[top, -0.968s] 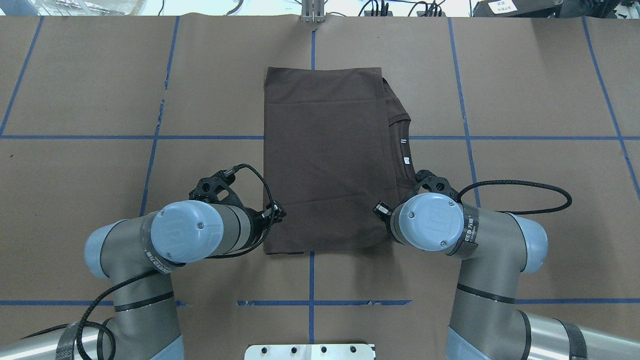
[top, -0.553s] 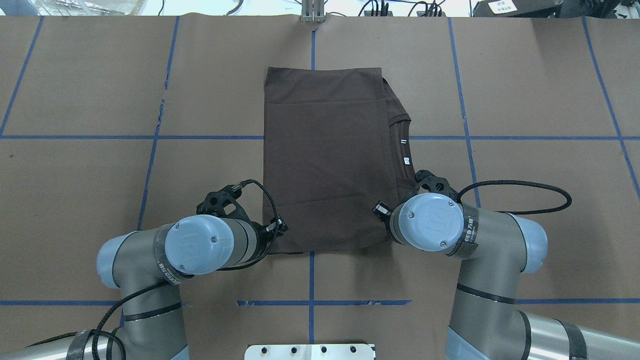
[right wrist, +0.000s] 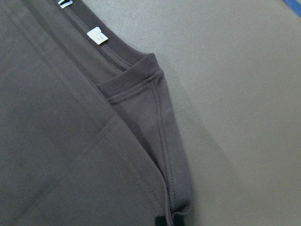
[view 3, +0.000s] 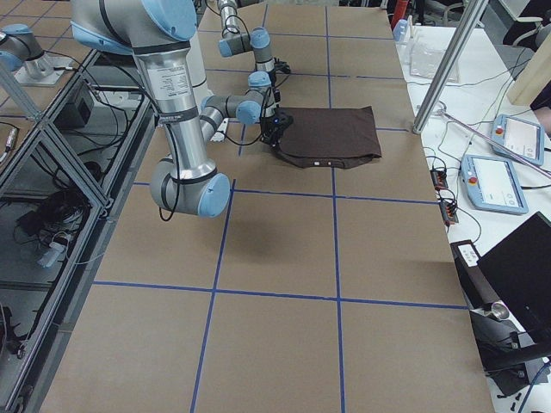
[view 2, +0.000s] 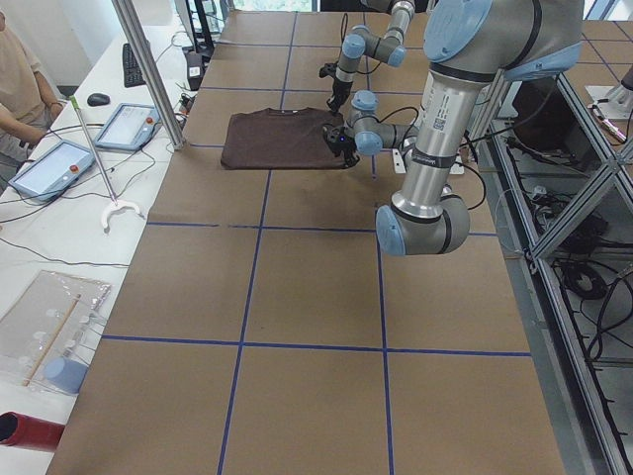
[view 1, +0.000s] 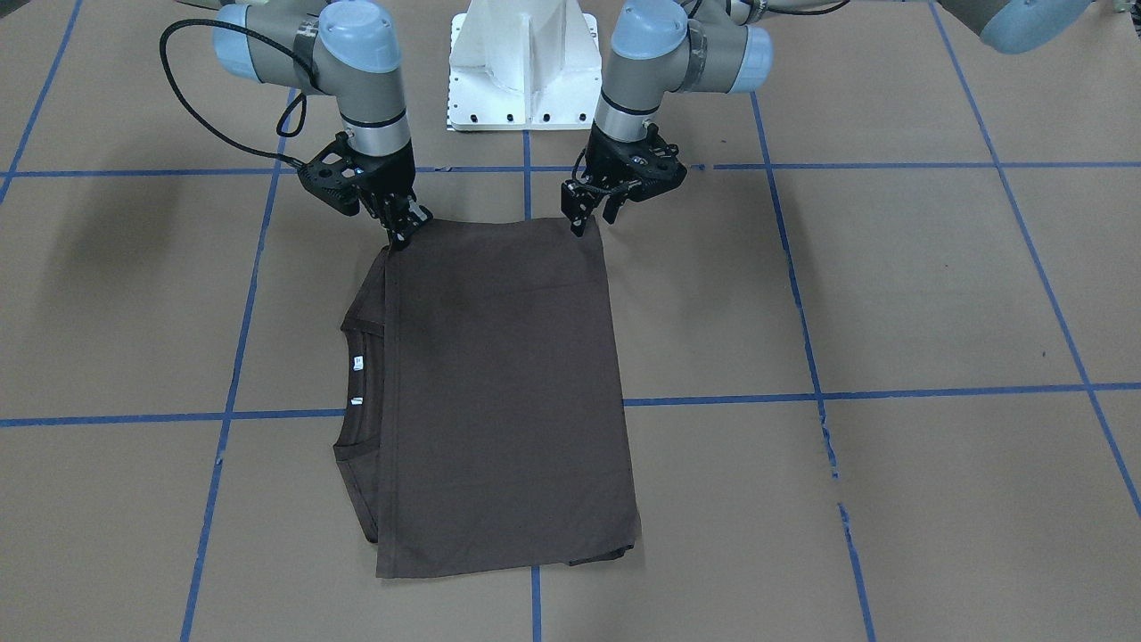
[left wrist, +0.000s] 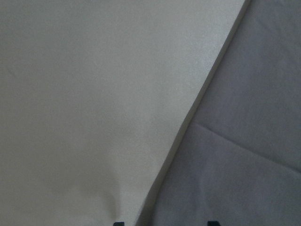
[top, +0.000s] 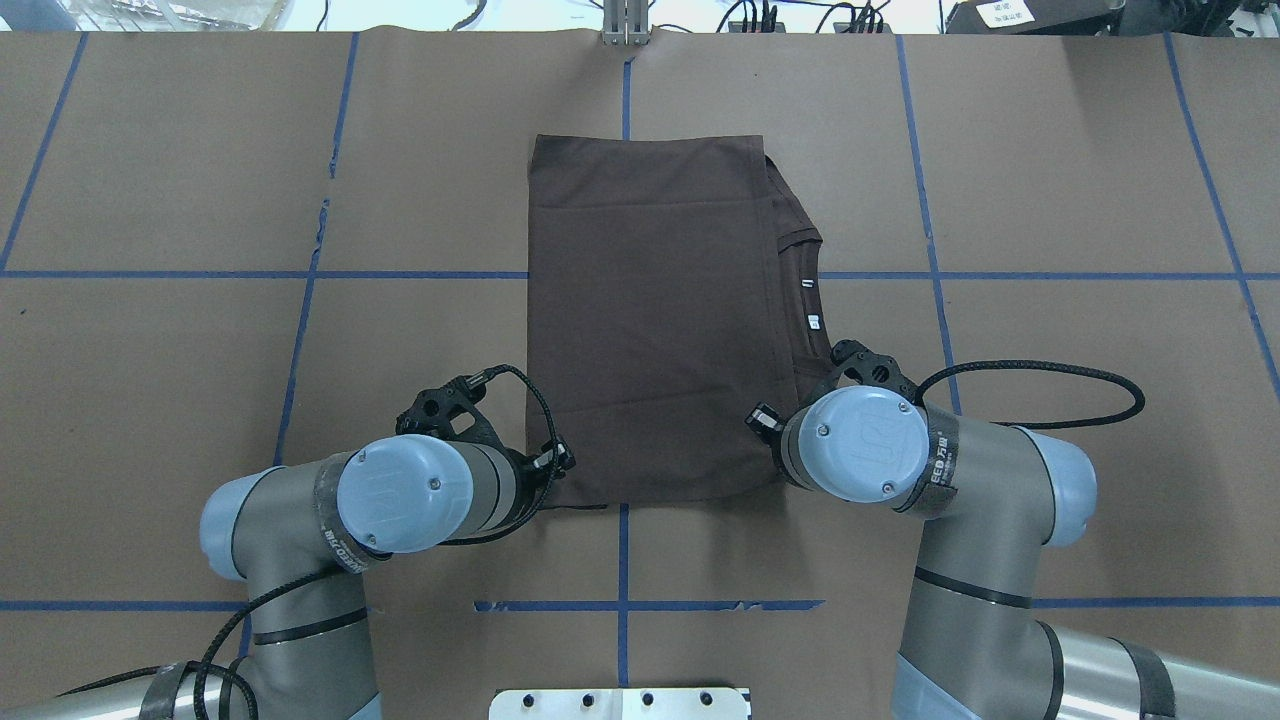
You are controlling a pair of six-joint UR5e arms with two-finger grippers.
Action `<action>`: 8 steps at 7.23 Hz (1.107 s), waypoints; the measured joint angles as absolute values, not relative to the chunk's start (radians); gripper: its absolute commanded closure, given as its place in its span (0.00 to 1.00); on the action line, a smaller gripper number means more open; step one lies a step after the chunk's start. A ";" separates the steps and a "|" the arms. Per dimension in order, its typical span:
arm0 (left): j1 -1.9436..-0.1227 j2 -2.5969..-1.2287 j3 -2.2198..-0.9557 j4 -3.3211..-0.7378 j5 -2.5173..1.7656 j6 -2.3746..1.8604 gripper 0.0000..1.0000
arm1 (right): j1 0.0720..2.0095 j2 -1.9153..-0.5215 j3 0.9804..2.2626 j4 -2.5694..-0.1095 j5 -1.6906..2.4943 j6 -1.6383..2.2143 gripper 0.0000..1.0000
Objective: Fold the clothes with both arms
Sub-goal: 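Grasp the shirt edge nearest the robot with both grippers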
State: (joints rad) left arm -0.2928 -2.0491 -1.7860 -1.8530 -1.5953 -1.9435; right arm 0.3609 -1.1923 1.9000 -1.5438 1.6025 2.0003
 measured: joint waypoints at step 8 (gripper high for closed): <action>-0.287 -2.066 -1.762 -1.852 -1.599 -1.929 1.00 | 0.361 -1.189 1.913 -1.545 1.601 2.000 1.00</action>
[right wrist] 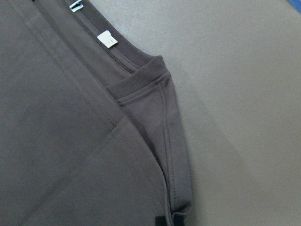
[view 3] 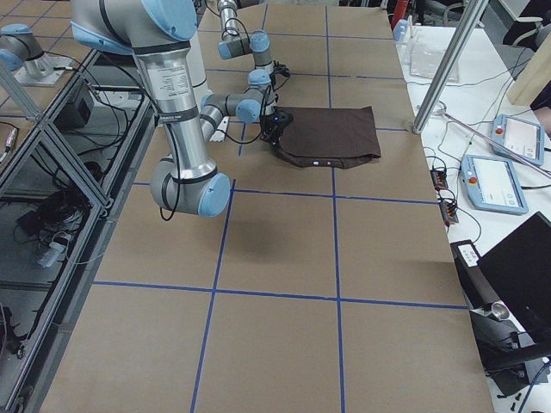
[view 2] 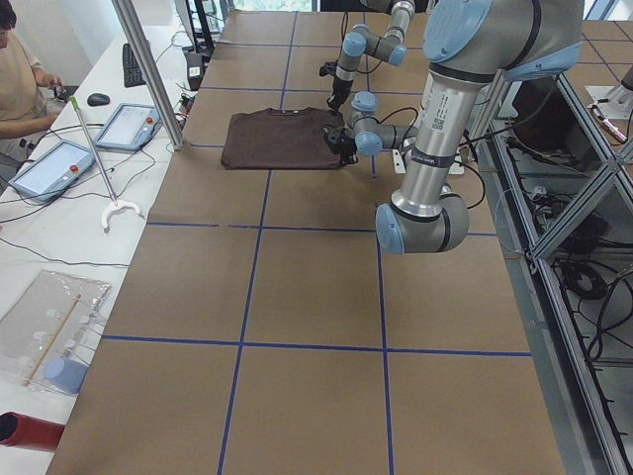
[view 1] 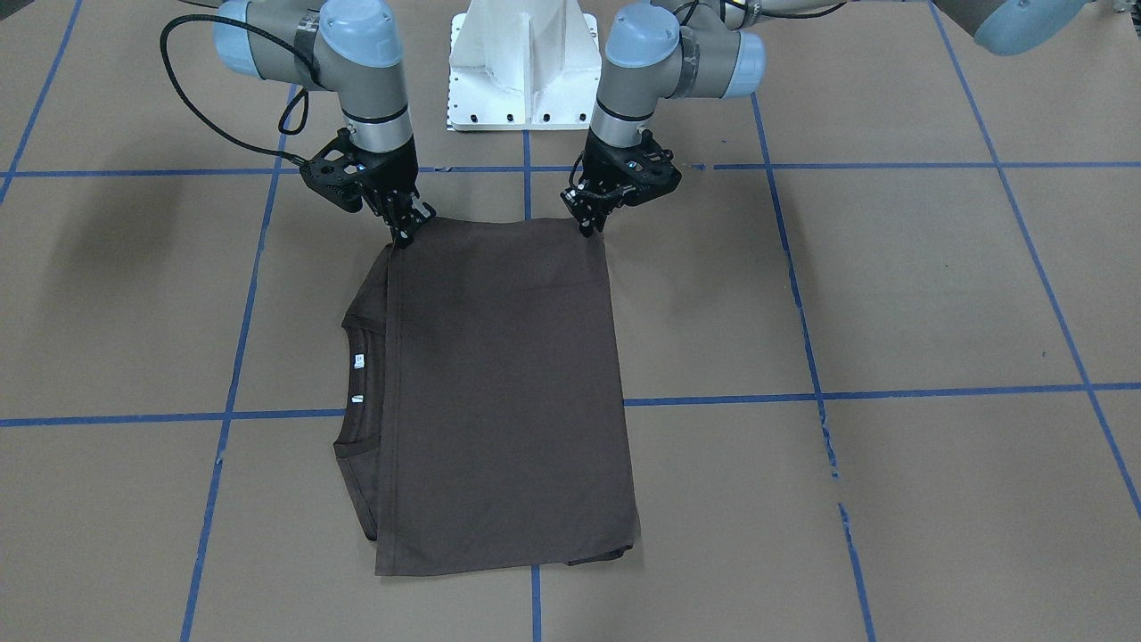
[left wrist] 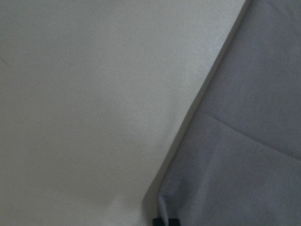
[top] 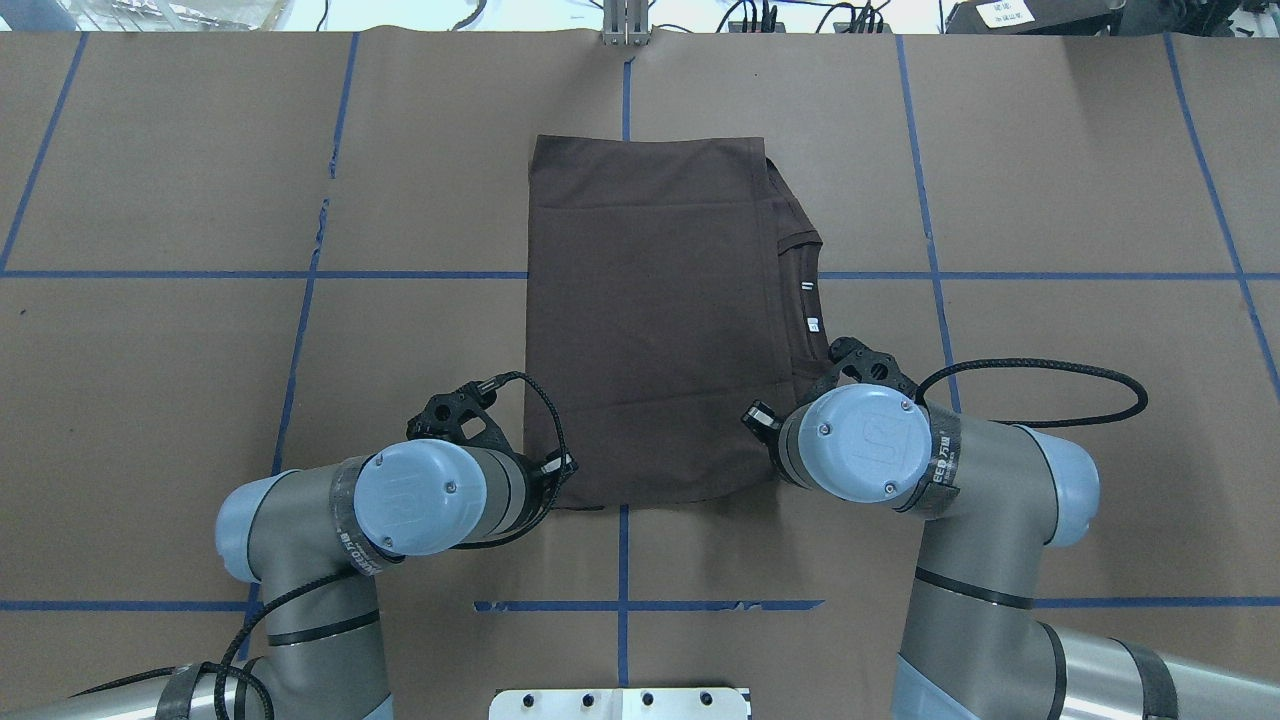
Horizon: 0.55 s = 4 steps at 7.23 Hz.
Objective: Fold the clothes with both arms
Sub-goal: 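Grasp the shirt edge nearest the robot with both grippers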
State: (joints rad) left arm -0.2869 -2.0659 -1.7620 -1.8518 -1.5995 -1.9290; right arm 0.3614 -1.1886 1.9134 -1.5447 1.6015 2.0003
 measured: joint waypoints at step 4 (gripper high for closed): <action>-0.287 -2.007 -1.969 -1.818 -1.609 -1.954 1.00 | 0.318 -1.209 1.988 -1.546 1.616 2.000 1.00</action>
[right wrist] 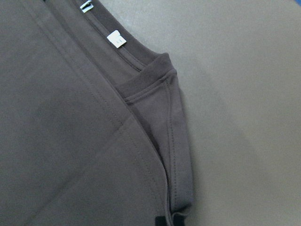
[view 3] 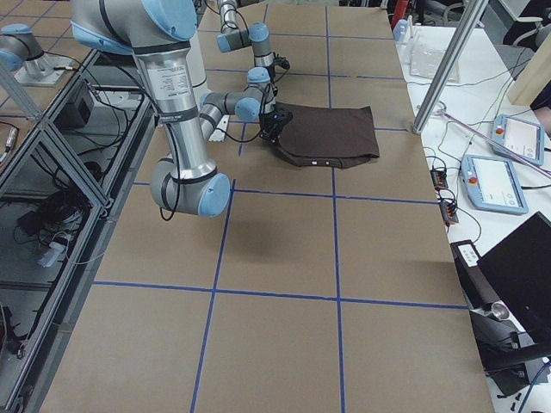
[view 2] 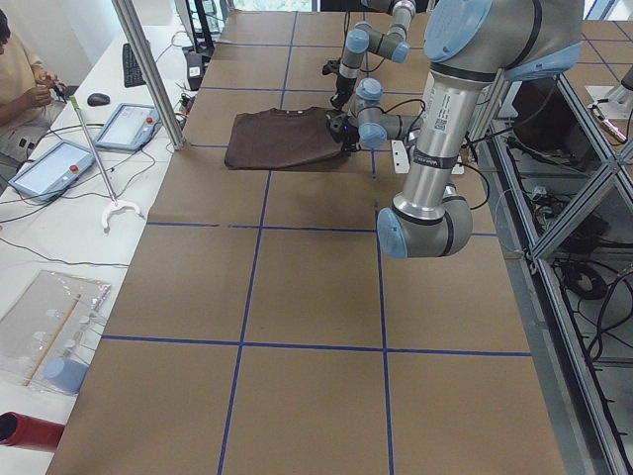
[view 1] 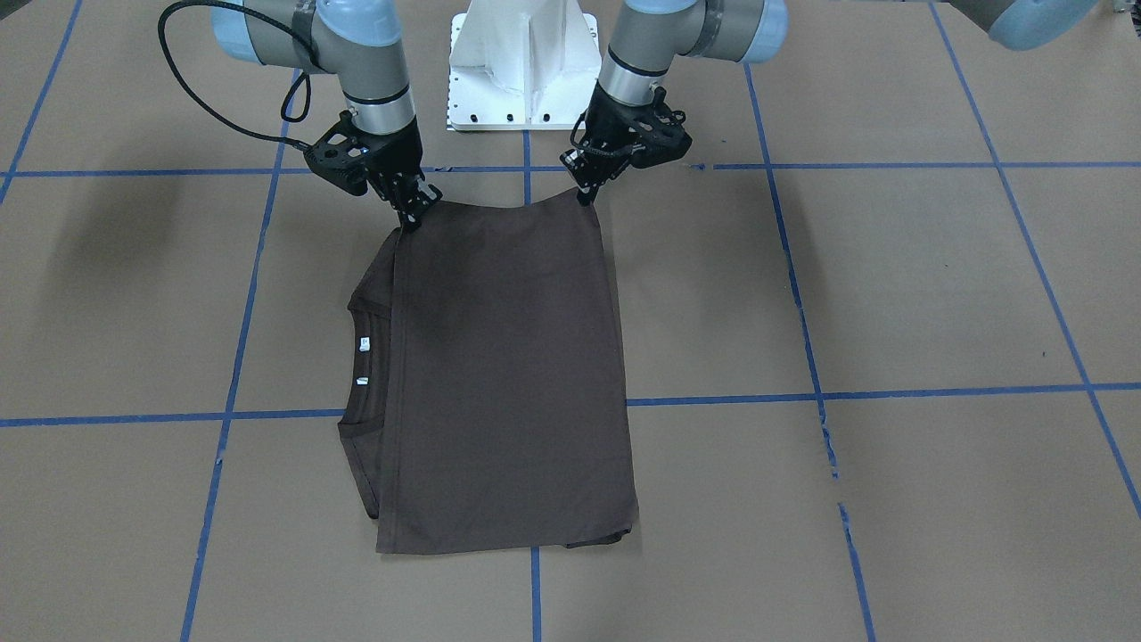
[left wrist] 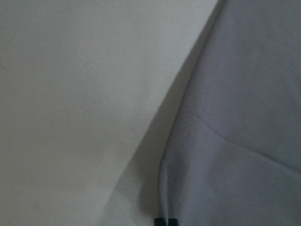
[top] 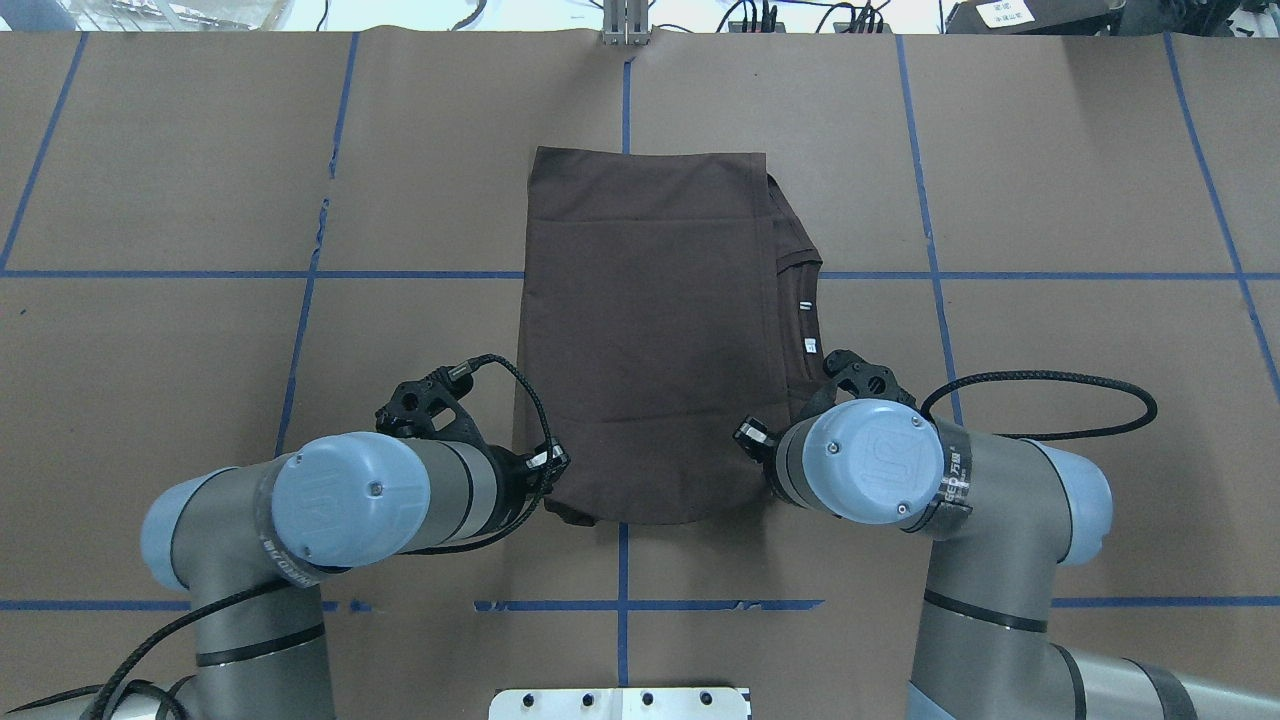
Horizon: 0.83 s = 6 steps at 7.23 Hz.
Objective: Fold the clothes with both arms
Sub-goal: 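Grasp the shirt edge nearest the robot with both grippers, then lift the near edge and fold it toward the far edge with both grippers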
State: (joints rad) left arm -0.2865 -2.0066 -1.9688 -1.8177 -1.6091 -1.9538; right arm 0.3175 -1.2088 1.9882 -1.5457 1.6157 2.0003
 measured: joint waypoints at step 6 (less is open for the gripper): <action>-0.309 -2.007 -2.173 -1.653 -1.651 -1.971 1.00 | 0.374 -1.231 2.155 -1.591 1.695 1.930 1.00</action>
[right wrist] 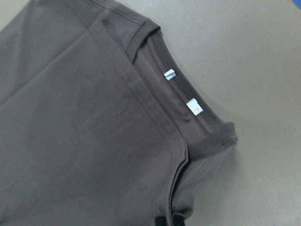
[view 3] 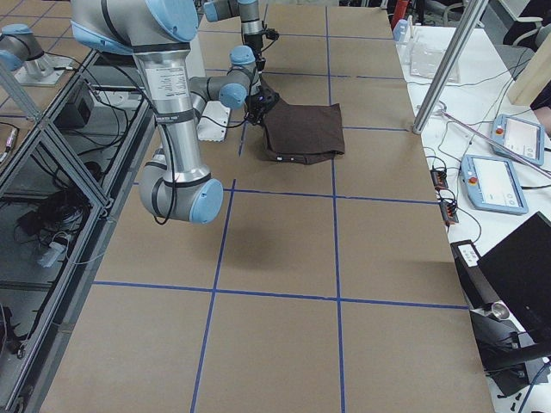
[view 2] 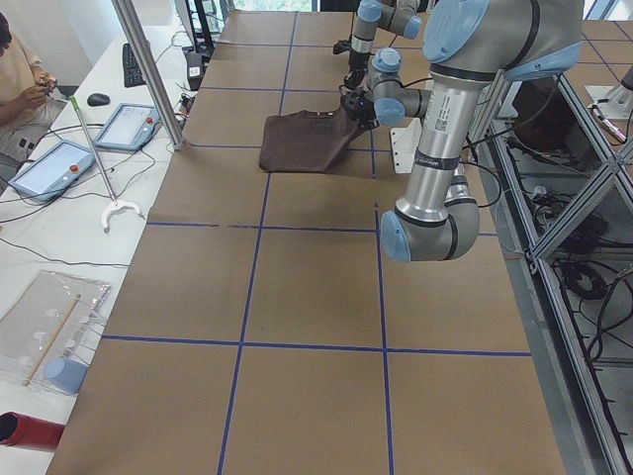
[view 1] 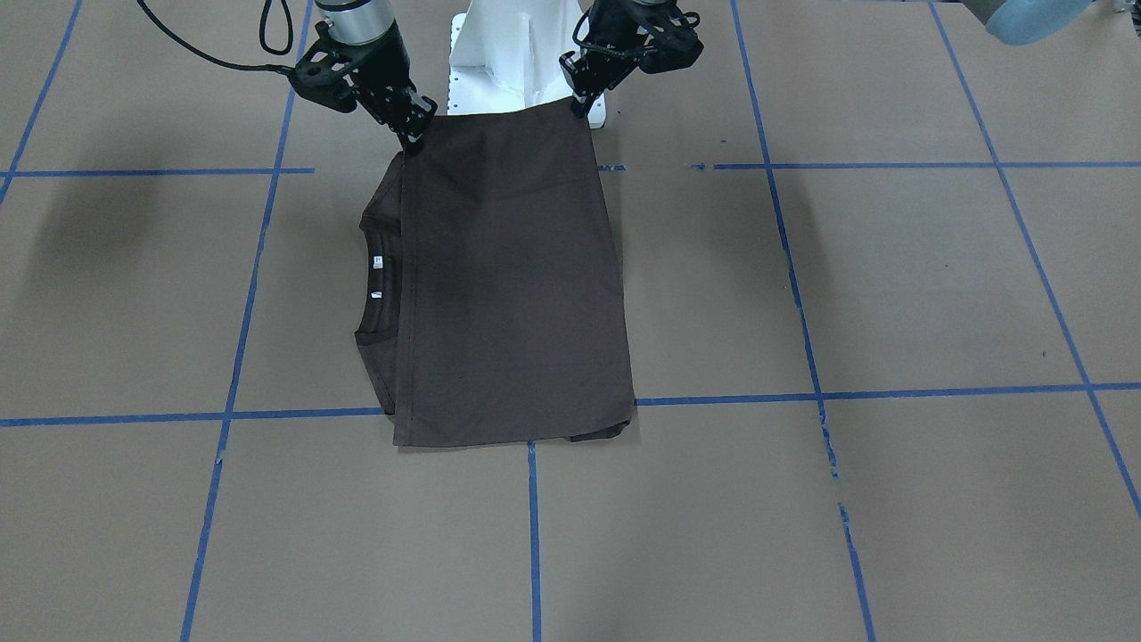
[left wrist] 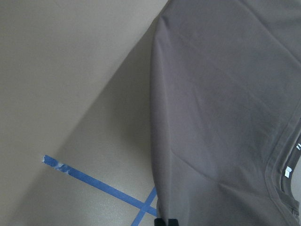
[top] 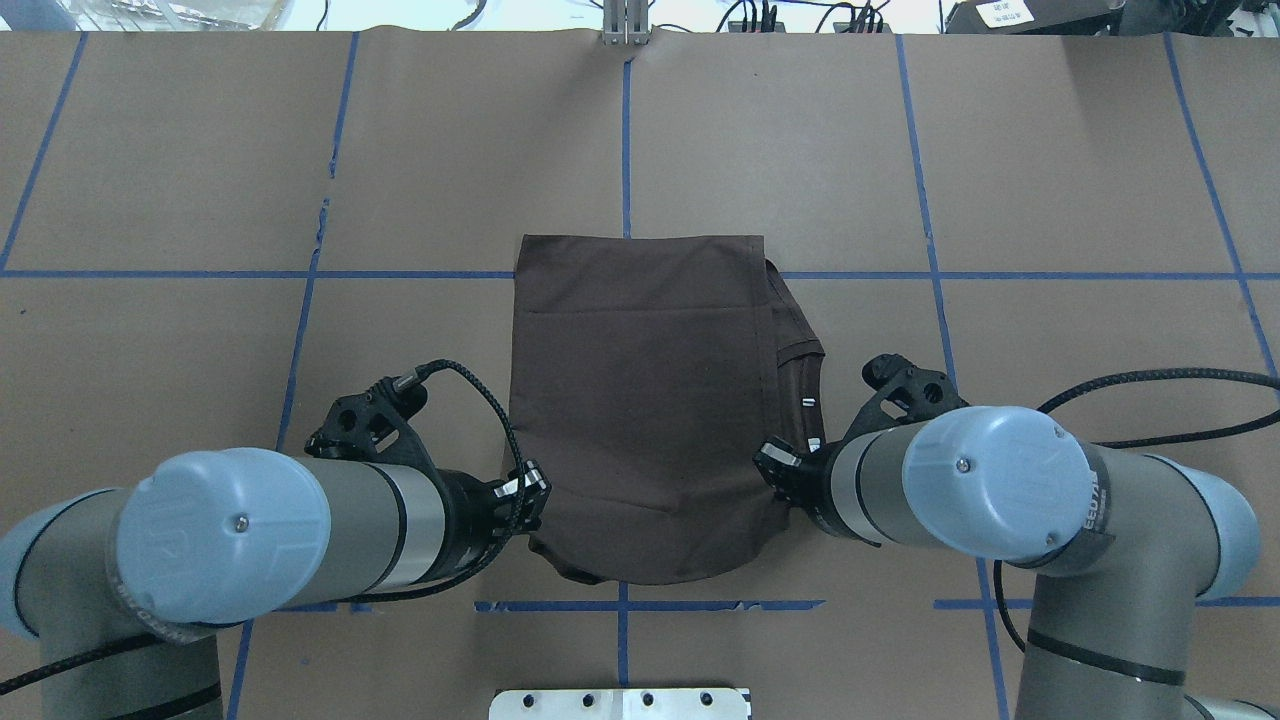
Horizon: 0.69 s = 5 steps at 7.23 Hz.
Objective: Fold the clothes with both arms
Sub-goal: 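Lift the near edge and fold it toward the far edge with both grippers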
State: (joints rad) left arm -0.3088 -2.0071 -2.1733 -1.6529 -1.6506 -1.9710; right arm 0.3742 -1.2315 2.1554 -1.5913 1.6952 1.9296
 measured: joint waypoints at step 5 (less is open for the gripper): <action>-0.540 -2.168 -1.813 -1.820 -1.655 -1.809 1.00 | 0.646 -0.952 1.716 -1.582 1.848 1.720 1.00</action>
State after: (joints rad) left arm -0.5403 -2.1676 -1.8133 -1.8200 -1.6551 -1.8085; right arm 0.6463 -0.9518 1.7156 -1.5819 1.8483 1.7197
